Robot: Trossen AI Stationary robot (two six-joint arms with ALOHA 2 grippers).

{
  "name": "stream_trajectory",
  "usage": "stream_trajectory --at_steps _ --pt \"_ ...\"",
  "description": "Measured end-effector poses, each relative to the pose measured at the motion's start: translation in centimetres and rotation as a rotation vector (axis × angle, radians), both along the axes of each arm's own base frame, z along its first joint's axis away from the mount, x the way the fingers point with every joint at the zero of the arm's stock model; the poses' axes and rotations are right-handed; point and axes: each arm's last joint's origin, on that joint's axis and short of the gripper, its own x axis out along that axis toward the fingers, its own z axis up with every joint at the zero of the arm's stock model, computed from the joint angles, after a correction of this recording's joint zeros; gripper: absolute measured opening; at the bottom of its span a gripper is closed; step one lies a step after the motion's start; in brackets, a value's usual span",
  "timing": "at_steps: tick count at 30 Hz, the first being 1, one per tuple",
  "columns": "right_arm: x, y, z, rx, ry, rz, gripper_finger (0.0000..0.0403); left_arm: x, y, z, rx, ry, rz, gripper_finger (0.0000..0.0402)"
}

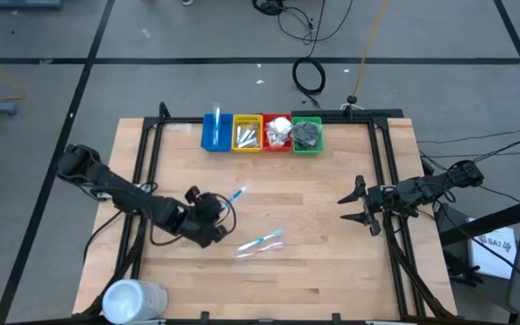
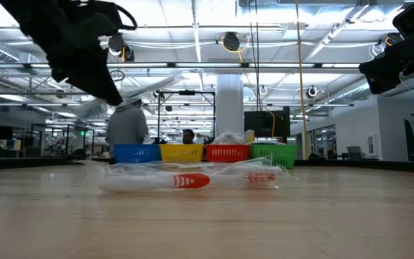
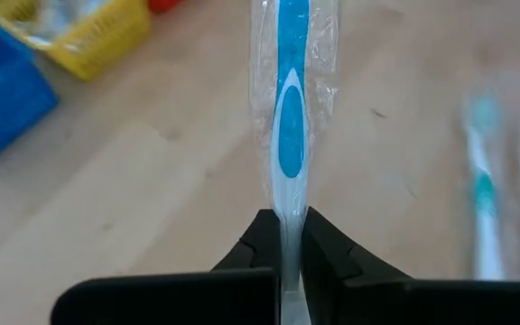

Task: Pick & Place Travel size toiletries
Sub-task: Put the blue toothbrush into the blue bin

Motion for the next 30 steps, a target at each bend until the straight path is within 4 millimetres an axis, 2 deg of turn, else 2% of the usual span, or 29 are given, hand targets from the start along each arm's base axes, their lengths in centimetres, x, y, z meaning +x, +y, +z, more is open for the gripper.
stream_trajectory --at_steps 7,11,14,18,22,24,27,30 --pt "0.0 0.0 0.0 0.000 0.000 0.000 0.0210 1.0 3.0 -0.3 0.023 -0.002 0.090 0.0006" --pt "0.0 0.0 0.0 0.000 0.000 0.001 0.0210 1.8 5.4 -1.6 -0.002 -0.022 0.030 0.0006" --pt "0.0 0.0 0.0 0.000 0.000 0.000 0.0210 2.0 7.7 -3.2 -0.055 -0.104 -0.023 0.0006" --pt "0.0 0.0 0.0 0.000 0.000 0.000 0.0210 1.2 10.7 -4.8 -0.056 -0.268 -0.040 0.0005" --pt "0.0 0.0 0.0 0.000 0.001 0.000 0.0210 -0.1 13.3 -4.3 0.021 -0.515 -0.066 0.0006" --pt "0.0 0.0 0.0 0.000 0.001 0.001 0.0210 -1.0 14.9 -3.6 0.073 -0.607 -0.016 0.0005" --pt "0.0 0.0 0.0 0.000 0.001 0.000 0.0210 -2.2 17.4 -3.7 0.096 -0.619 0.102 0.0005" --pt "0.0 0.0 0.0 0.000 0.000 -0.002 0.0210 -3.2 19.8 -2.9 0.099 -0.686 0.226 0.0006"
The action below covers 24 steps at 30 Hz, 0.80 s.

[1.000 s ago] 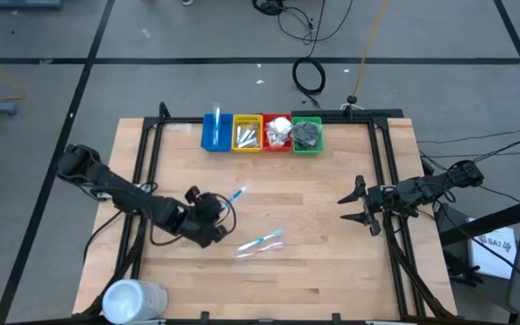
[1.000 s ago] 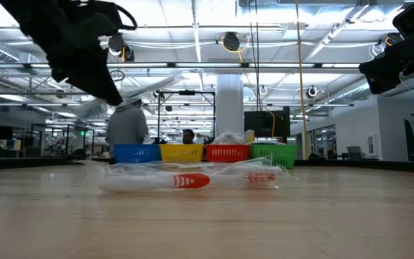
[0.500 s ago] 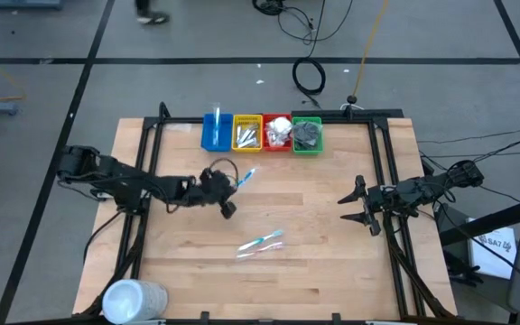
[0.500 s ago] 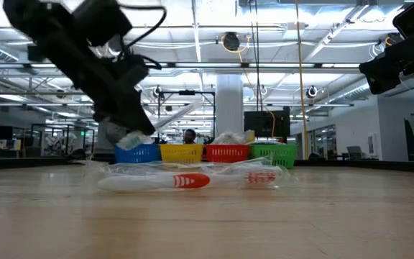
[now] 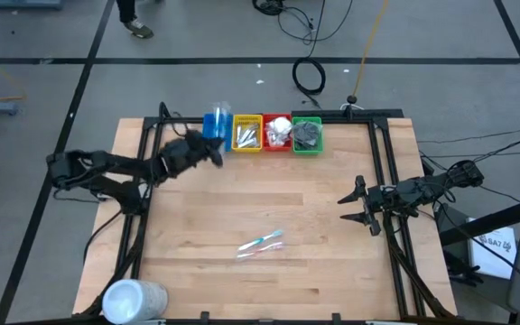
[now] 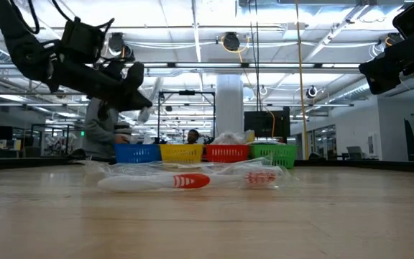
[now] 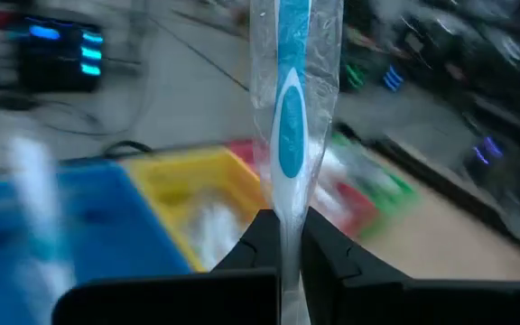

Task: Pick & Place Travel size toiletries
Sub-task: Put the blue toothbrush into the blue bin

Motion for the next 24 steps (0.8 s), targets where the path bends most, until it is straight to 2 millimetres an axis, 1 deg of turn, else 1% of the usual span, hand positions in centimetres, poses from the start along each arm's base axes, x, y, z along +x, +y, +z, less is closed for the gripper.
stream_trajectory --at_steps 3,7,10,14,16,19,24 --pt "0.0 0.0 0.0 0.000 0.000 -0.001 0.0210 -1.2 2.1 -0.1 -0.043 -0.022 0.119 0.0005" --pt "0.0 -0.1 0.0 -0.003 -0.001 -0.026 0.0210 -2.7 4.2 -0.4 -0.097 -0.022 0.259 0.0006" --pt "0.0 -0.1 0.0 -0.003 -0.001 -0.025 0.0210 -3.3 5.0 -0.9 -0.127 0.035 0.308 0.0006" --pt "0.0 -0.1 0.0 -0.003 -0.001 -0.027 0.0210 -3.7 5.4 -1.1 -0.130 0.067 0.328 0.0005" --pt "0.0 -0.1 0.0 -0.005 -0.002 -0.027 0.0210 -3.7 5.5 -1.0 -0.111 0.084 0.326 0.0007" --pt "0.0 -0.1 0.0 -0.007 -0.002 -0.027 0.0210 -3.2 5.9 -0.3 -0.113 0.104 0.329 0.0005" --pt "0.0 -0.2 0.0 -0.010 -0.004 -0.053 0.0210 -1.1 7.5 1.1 -0.156 0.229 0.337 0.0007"
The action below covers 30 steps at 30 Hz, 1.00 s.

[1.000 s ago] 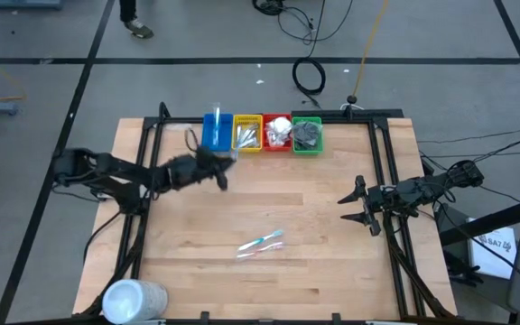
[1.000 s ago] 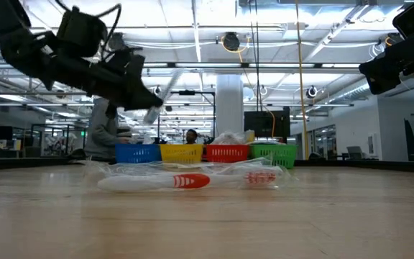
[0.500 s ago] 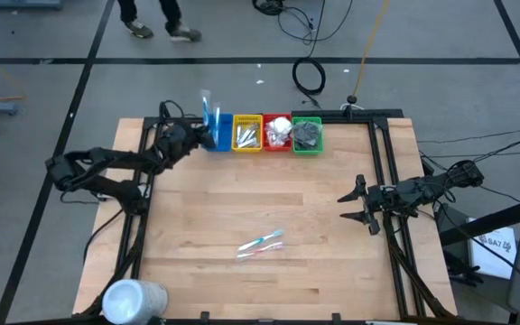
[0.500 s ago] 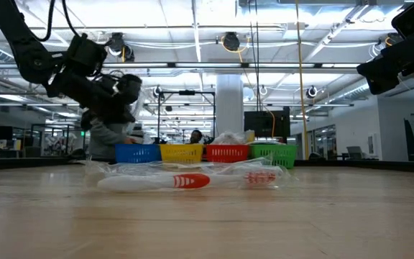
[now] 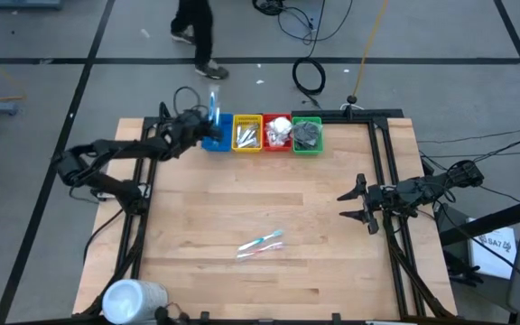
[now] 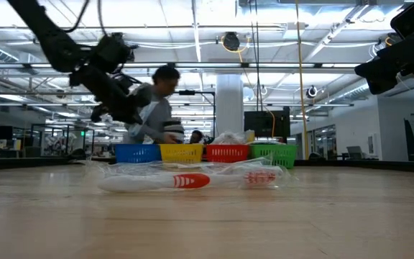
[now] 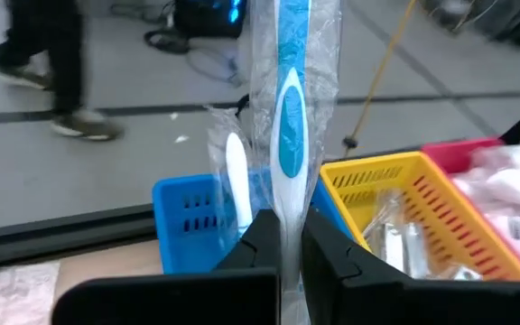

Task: Pick & Place Travel size toiletries
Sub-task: Put the blue toothbrush into the blue bin

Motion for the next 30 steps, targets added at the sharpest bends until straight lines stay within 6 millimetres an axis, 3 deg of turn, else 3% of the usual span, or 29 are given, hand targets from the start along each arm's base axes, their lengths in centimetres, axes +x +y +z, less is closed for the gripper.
stream_trajectory --at_steps 7,16,30 --pt "0.0 0.0 0.0 0.009 0.001 0.002 0.0210 3.2 1.9 -0.9 -0.065 0.060 0.018 0.0006" --pt "0.0 0.0 0.0 0.010 0.001 0.002 0.0210 4.5 2.4 -4.0 -0.153 0.069 0.027 0.0007" --pt "0.0 0.0 0.0 0.011 0.001 0.003 0.0210 4.9 2.2 -3.9 -0.124 0.084 -0.006 0.0133"
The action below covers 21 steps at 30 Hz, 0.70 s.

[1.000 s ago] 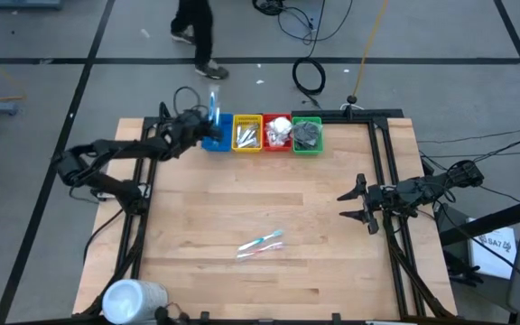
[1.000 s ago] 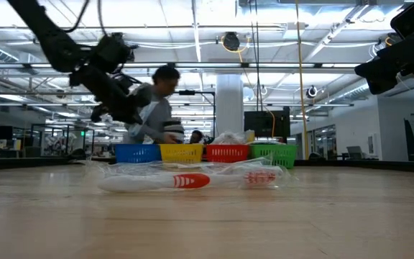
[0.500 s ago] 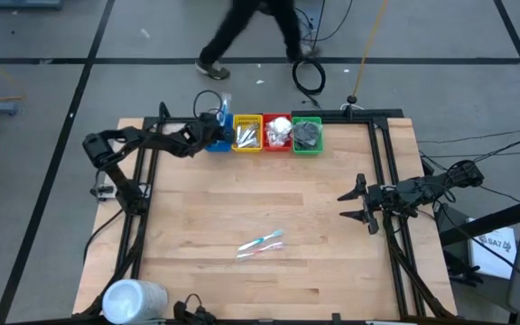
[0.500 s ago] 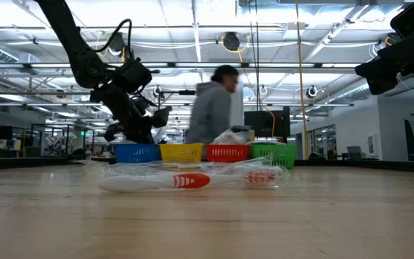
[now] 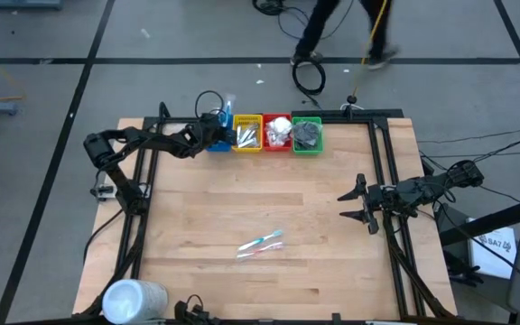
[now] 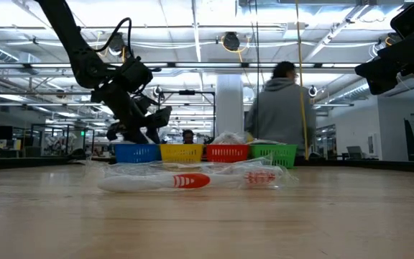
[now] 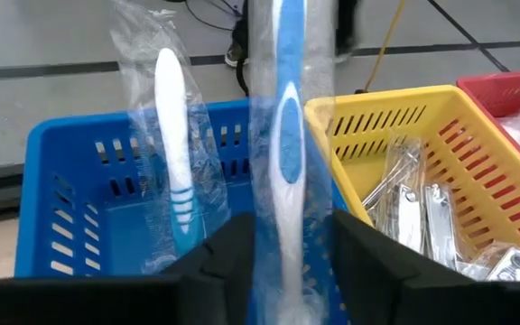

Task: Pick & Place Travel size toiletries
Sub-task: Put the blue toothbrush into the blue bin, then put the green toothbrush into the blue bin

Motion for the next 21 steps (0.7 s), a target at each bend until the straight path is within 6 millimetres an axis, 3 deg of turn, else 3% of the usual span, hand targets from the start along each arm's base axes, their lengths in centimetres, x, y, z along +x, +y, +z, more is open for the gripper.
stream_trajectory --at_steps 12,17,21 --pt "0.0 0.0 0.0 0.000 0.000 0.000 0.0210 0.2 -0.3 0.6 0.013 0.006 -0.089 0.0273" --pt "0.0 0.0 0.0 0.000 0.000 0.000 0.0210 0.4 -1.5 3.5 0.069 -0.060 -0.221 0.0292" --pt "0.0 0.0 0.0 -0.002 0.000 0.000 0.0210 0.9 -3.9 6.6 0.133 -0.146 -0.394 0.0294"
